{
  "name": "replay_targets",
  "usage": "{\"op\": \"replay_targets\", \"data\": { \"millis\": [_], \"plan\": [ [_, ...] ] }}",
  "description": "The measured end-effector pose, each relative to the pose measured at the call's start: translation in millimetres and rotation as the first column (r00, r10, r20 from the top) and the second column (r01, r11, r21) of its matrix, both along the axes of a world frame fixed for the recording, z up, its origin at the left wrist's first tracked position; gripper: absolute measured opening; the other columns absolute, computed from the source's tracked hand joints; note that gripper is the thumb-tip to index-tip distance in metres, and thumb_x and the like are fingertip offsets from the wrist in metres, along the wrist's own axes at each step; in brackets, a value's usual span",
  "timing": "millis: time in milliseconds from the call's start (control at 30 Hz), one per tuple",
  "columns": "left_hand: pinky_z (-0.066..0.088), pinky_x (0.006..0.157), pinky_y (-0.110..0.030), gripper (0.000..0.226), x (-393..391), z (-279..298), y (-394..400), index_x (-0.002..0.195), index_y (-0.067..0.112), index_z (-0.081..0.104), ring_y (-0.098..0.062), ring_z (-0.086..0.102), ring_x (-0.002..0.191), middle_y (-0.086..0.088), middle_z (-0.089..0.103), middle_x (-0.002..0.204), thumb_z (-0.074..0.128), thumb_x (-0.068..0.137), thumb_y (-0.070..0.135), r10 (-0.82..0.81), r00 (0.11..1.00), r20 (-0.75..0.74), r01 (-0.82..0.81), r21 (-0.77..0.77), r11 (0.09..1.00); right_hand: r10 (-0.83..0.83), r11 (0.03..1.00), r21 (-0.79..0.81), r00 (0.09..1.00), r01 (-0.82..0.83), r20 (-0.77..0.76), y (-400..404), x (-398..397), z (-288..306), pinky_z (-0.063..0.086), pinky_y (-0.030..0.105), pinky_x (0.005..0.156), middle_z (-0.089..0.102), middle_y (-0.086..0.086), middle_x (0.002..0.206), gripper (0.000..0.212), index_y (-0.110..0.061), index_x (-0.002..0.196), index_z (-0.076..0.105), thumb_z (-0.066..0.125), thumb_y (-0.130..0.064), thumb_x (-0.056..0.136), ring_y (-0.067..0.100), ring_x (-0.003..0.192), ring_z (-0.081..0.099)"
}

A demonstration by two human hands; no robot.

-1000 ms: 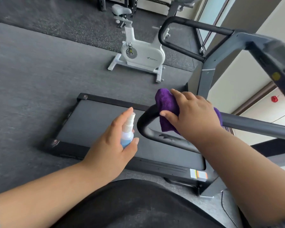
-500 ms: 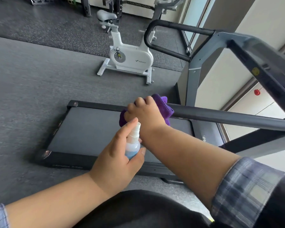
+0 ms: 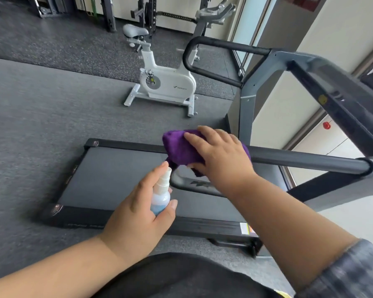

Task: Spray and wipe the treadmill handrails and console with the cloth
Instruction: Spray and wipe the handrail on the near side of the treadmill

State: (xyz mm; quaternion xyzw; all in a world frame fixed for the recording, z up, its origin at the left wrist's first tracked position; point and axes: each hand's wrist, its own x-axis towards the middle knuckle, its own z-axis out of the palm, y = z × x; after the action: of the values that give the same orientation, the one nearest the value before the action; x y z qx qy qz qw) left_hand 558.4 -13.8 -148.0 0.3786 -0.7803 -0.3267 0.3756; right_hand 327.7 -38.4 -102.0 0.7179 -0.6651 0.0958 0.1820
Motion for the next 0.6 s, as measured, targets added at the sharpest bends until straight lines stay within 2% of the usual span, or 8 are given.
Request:
{"op": "replay_targets", "data": {
  "millis": [100, 167, 267, 367, 433, 533, 600],
  "plan": [
    [0.035, 0.089, 0.001, 0.081, 3, -3, -2, 0.136, 0.076, 0.017, 0.014, 0.055, 0.108, 0.018, 0.058, 0.125, 0.068, 0.091, 0.033, -0.016, 1.0, -0.008, 0.016, 0.005, 1.0, -0.103, 0.995, 0.0, 0.989, 0.103, 0.108, 26, -39, 2, 0.041, 0.047, 0.104, 0.053, 0.004, 0.143, 0.076, -0.028, 0.145, 0.05, 0.074, -0.055, 0.079, 0.034, 0.123, 0.052],
    [0.034, 0.09, 0.002, 0.08, 5, -5, -4, 0.135, 0.077, 0.016, 0.013, 0.053, 0.112, 0.015, 0.057, 0.125, 0.066, 0.087, 0.036, -0.023, 1.0, -0.004, 0.023, 0.018, 1.0, -0.14, 0.99, 0.014, 0.98, 0.14, 0.143, 39, -53, -1, 0.036, 0.048, 0.11, 0.051, 0.004, 0.146, 0.076, -0.025, 0.147, 0.048, 0.068, -0.056, 0.081, 0.034, 0.128, 0.048],
    [0.031, 0.091, 0.004, 0.077, 5, -6, -7, 0.136, 0.076, 0.016, 0.012, 0.052, 0.115, 0.013, 0.057, 0.129, 0.063, 0.087, 0.04, -0.022, 1.0, -0.006, 0.023, 0.025, 0.999, -0.2, 0.98, 0.01, 0.971, 0.201, 0.133, 39, -43, -3, 0.032, 0.052, 0.113, 0.047, 0.004, 0.149, 0.079, -0.021, 0.145, 0.048, 0.056, -0.069, 0.083, 0.032, 0.133, 0.044],
    [0.033, 0.093, 0.002, 0.078, -3, -4, -8, 0.134, 0.077, 0.017, 0.008, 0.053, 0.119, 0.018, 0.057, 0.132, 0.065, 0.088, 0.037, -0.017, 0.999, -0.027, 0.018, 0.023, 1.0, -0.268, 0.963, -0.012, 0.959, 0.27, 0.095, 20, -7, -2, 0.032, 0.055, 0.11, 0.041, 0.004, 0.154, 0.084, -0.019, 0.141, 0.05, 0.041, -0.08, 0.084, 0.03, 0.134, 0.042],
    [0.034, 0.093, 0.001, 0.081, -11, -2, -5, 0.134, 0.077, 0.017, 0.005, 0.055, 0.118, 0.022, 0.057, 0.131, 0.068, 0.09, 0.032, -0.025, 0.999, -0.031, 0.025, 0.009, 1.0, -0.244, 0.969, -0.019, 0.967, 0.246, 0.078, 8, 15, -4, 0.033, 0.055, 0.107, 0.043, 0.002, 0.152, 0.078, -0.021, 0.142, 0.048, 0.04, -0.077, 0.088, 0.031, 0.131, 0.044],
    [0.037, 0.101, -0.006, 0.082, -25, 0, 4, 0.136, 0.076, 0.018, 0.001, 0.055, 0.125, 0.014, 0.054, 0.142, 0.069, 0.091, 0.031, -0.062, 0.998, -0.005, 0.062, -0.009, 0.998, -0.163, 0.986, -0.013, 0.986, 0.164, 0.035, 0, 24, -6, 0.035, 0.053, 0.102, 0.051, 0.0, 0.141, 0.071, -0.032, 0.151, 0.038, 0.044, -0.069, 0.09, 0.034, 0.122, 0.049],
    [0.041, 0.104, -0.014, 0.085, -32, 3, 10, 0.137, 0.076, 0.018, -0.001, 0.055, 0.127, 0.009, 0.055, 0.144, 0.071, 0.09, 0.028, -0.082, 0.996, 0.019, 0.082, -0.015, 0.997, -0.11, 0.994, -0.011, 0.994, 0.11, 0.024, 4, 13, -5, 0.038, 0.05, 0.096, 0.054, 0.001, 0.136, 0.069, -0.034, 0.15, 0.04, 0.049, -0.065, 0.089, 0.034, 0.116, 0.052]
  ]
}}
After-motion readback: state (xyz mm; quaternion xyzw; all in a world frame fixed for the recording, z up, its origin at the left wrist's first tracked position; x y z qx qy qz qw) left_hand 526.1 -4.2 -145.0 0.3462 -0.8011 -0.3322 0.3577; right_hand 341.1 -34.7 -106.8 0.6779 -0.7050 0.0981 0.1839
